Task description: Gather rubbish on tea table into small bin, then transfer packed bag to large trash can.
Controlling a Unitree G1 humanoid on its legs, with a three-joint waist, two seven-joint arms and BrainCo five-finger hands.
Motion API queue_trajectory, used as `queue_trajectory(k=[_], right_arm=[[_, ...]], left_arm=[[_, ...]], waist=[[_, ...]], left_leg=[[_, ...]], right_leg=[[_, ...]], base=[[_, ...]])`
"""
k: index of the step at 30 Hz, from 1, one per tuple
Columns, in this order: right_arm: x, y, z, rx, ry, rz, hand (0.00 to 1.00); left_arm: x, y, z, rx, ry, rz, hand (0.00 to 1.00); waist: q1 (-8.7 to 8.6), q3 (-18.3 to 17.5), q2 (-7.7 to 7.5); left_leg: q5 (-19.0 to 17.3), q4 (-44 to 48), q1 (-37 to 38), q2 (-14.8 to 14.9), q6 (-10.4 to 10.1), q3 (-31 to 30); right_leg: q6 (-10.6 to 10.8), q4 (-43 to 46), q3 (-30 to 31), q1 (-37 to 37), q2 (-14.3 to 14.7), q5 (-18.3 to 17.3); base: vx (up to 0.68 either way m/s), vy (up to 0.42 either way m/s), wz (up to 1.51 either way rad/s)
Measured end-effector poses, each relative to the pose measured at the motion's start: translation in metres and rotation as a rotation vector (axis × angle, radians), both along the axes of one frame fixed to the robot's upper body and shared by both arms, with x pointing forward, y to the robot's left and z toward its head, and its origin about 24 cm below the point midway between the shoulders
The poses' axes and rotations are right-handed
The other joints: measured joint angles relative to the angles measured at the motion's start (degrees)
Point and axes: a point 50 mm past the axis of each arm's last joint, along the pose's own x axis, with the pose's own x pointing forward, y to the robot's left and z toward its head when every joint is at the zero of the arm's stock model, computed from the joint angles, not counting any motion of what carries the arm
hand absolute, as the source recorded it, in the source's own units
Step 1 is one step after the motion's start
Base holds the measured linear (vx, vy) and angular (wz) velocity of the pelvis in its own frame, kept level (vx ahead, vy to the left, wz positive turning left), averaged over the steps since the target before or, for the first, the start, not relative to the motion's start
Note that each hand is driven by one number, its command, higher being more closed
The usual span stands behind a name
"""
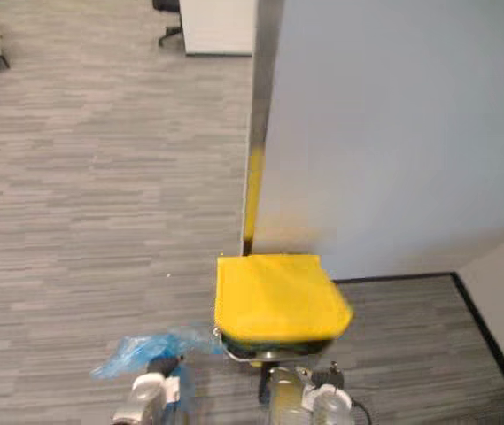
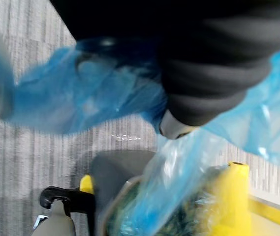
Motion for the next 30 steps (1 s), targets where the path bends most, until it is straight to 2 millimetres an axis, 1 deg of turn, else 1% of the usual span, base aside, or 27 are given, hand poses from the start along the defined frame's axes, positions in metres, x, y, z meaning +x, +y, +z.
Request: queue_trajectory(k=[1, 4, 6, 8, 9, 11, 13, 15, 16, 17, 19, 21, 22, 23, 24, 25, 26, 28, 29, 30], right_arm=[[-0.002, 0.001, -0.001, -0.002, 0.004, 0.004, 0.00], [-0.003, 0.001, -0.001, -0.003, 0.009, 0.010, 0.00], [-0.002, 0.002, -0.001, -0.007, 0.010, 0.024, 0.00], [-0.001, 0.004, -0.001, -0.011, 0.008, 0.048, 0.00], [0.001, 0.006, 0.000, -0.014, 0.009, 0.076, 0.00], [0.002, 0.007, 0.000, -0.020, 0.009, 0.099, 0.00], [0.010, 0.012, 0.003, -0.025, -0.007, 0.140, 0.00], [0.022, 0.023, 0.007, -0.020, -0.036, 0.194, 0.00], [0.024, 0.026, 0.008, -0.019, -0.045, 0.206, 0.00], [0.036, 0.035, 0.015, -0.019, -0.095, 0.238, 0.00], [0.061, 0.048, 0.032, -0.030, -0.191, 0.307, 0.00], [0.081, 0.054, 0.048, -0.054, -0.275, 0.351, 0.00], [0.096, 0.057, 0.061, -0.079, -0.338, 0.379, 0.00], [0.101, 0.058, 0.065, -0.087, -0.359, 0.388, 0.00], [0.117, 0.060, 0.079, -0.118, -0.419, 0.420, 0.00], [0.130, 0.058, 0.092, -0.143, -0.464, 0.435, 0.00], [0.134, 0.057, 0.096, -0.152, -0.481, 0.437, 0.00], [0.155, 0.055, 0.119, -0.201, -0.553, 0.460, 0.00], [0.161, 0.055, 0.126, -0.216, -0.573, 0.467, 0.00], [0.172, 0.052, 0.139, -0.247, -0.607, 0.479, 0.00]], left_arm=[[0.000, 0.000, 0.000, -0.001, -0.001, 0.000, 1.00], [0.001, 0.000, 0.001, 0.000, -0.005, -0.002, 1.00], [0.002, 0.000, 0.001, 0.001, -0.008, -0.002, 1.00], [0.004, 0.004, 0.002, 0.011, -0.014, -0.002, 1.00], [0.008, 0.006, 0.005, 0.015, -0.034, -0.001, 1.00], [0.014, 0.004, 0.010, 0.015, -0.063, -0.012, 1.00], [0.020, 0.003, 0.015, 0.017, -0.098, -0.023, 1.00], [0.022, 0.001, 0.018, 0.017, -0.113, -0.033, 1.00], [0.023, 0.000, 0.019, 0.018, -0.119, -0.042, 1.00], [0.027, -0.003, 0.023, 0.017, -0.143, -0.056, 1.00], [0.032, -0.002, 0.028, 0.023, -0.173, -0.064, 1.00], [0.037, -0.004, 0.033, 0.028, -0.201, -0.077, 1.00], [0.042, 0.000, 0.038, 0.041, -0.228, -0.079, 1.00], [0.044, 0.001, 0.040, 0.044, -0.238, -0.078, 1.00], [0.050, 0.004, 0.048, 0.057, -0.278, -0.064, 1.00], [0.059, 0.006, 0.055, 0.057, -0.315, -0.058, 1.00], [0.063, 0.007, 0.059, 0.059, -0.329, -0.059, 1.00], [0.075, 0.014, 0.072, 0.070, -0.394, -0.045, 1.00], [0.078, 0.017, 0.075, 0.083, -0.408, -0.038, 1.00], [0.082, 0.022, 0.080, 0.091, -0.431, -0.032, 1.00]], waist=[[0.03, 0.0, -0.05], [0.06, -0.5, -0.08], [0.19, -0.5, -0.17], [0.19, -0.9, -0.66], [0.24, -1.1, -1.14], [0.25, -1.2, -1.31], [1.07, -1.4, -1.50], [1.18, -1.4, -1.59], [1.23, -1.4, -1.58], [1.39, -1.4, -1.56], [1.55, -1.3, -1.44], [1.68, -1.2, -1.35], [1.75, -1.1, -1.24], [1.89, -1.1, -1.27], [2.35, -0.6, -1.46], [2.68, 0.8, -1.45], [2.88, 1.2, -1.61], [4.27, 2.3, -2.54], [4.34, 2.7, -2.66], [4.52, 3.4, -2.85]], left_leg=[[0.1, 0.0, 0.8, 0.4, 0.1, 0.0], [0.2, 0.3, 1.1, 0.6, -0.2, 0.1], [0.4, 0.5, 0.6, 0.4, -0.5, 0.1], [0.5, 1.5, -0.9, -0.2, -0.7, -0.1], [0.5, 3.1, -3.2, -0.9, -0.7, -1.4], [0.5, 4.7, -5.5, -1.4, -0.7, -3.2], [0.5, 6.4, -8.2, -1.4, -0.7, -4.8], [0.6, 6.9, -10.1, -1.3, -0.8, -6.0], [0.6, 7.1, -10.7, -1.3, -0.8, -6.1], [0.6, 8.7, -13.3, -1.3, -0.8, -6.2], [0.7, 10.7, -16.5, -1.1, -1.0, -6.9], [0.8, 11.2, -18.4, -1.1, -1.3, -7.4], [0.8, 11.5, -19.7, -0.9, -1.3, -7.6], [0.8, 11.5, -20.1, -0.8, -1.3, -7.6], [0.7, 11.4, -21.2, -0.8, -1.2, -7.4], [0.2, 11.4, -21.5, -0.7, -0.6, -7.5], [0.1, 11.5, -22.0, -0.7, -0.4, -7.5], [0.1, 12.0, -24.1, -1.1, -0.4, -7.6], [0.1, 12.3, -24.7, -1.1, -0.4, -7.8], [0.2, 12.5, -25.4, -1.1, -0.5, -7.9]], right_leg=[[0.1, 1.9, -0.5, 0.2, 0.0, -1.6], [-0.6, 4.1, -1.6, 0.3, -0.9, -2.8], [-0.6, 3.7, -1.8, 0.3, -1.4, -2.8], [-0.5, 3.6, -2.1, -0.3, -2.1, -2.8], [-0.4, 3.4, -2.9, -1.0, -3.3, -2.6], [-0.3, 2.7, -4.3, -0.9, -4.4, -2.2], [-0.4, 1.3, -5.7, -1.0, -4.7, -1.2], [-0.4, 0.6, -7.0, -1.3, -5.1, -0.7], [-0.4, 0.6, -7.3, -1.6, -5.2, -0.6], [-0.9, 0.5, -7.9, -2.8, -5.5, -0.3], [-1.0, -0.2, -8.6, -4.3, -5.4, 0.7], [-1.3, -0.9, -9.1, -5.2, -5.3, 1.6], [-0.8, -1.6, -9.5, -5.9, -5.1, 2.1], [-0.7, -1.9, -9.5, -6.1, -5.0, 2.3], [-0.2, -2.6, -9.4, -6.9, -4.8, 2.8], [0.6, -2.9, -8.5, -7.1, -4.4, 3.4], [0.7, -3.0, -8.0, -7.4, -4.3, 3.6], [0.7, -3.8, -6.4, -9.4, -3.8, 5.0], [0.4, -4.0, -6.2, -9.7, -3.6, 5.4], [0.3, -4.5, -6.1, -10.2, -3.5, 6.1]], base=[[0.21, -0.080, 0.08], [0.17, -0.020, 0.13], [0.05, 0.048, 0.08], [-0.01, 0.056, 0.22], [-0.06, 0.050, 0.45], [-0.06, 0.051, 0.54], [-0.07, 0.019, 0.42], [-0.07, -0.016, 0.33], [-0.09, -0.026, 0.37], [-0.10, -0.028, 0.25], [-0.13, -0.048, 0.18], [-0.11, -0.053, 0.13], [-0.11, -0.044, 0.11], [-0.16, -0.063, 0.07], [-0.14, -0.049, 0.08], [-0.15, -0.049, 0.11], [-0.16, -0.051, 0.09], [-0.17, -0.062, -0.04], [-0.09, -0.050, -0.04], [-0.07, -0.050, 0.00]])
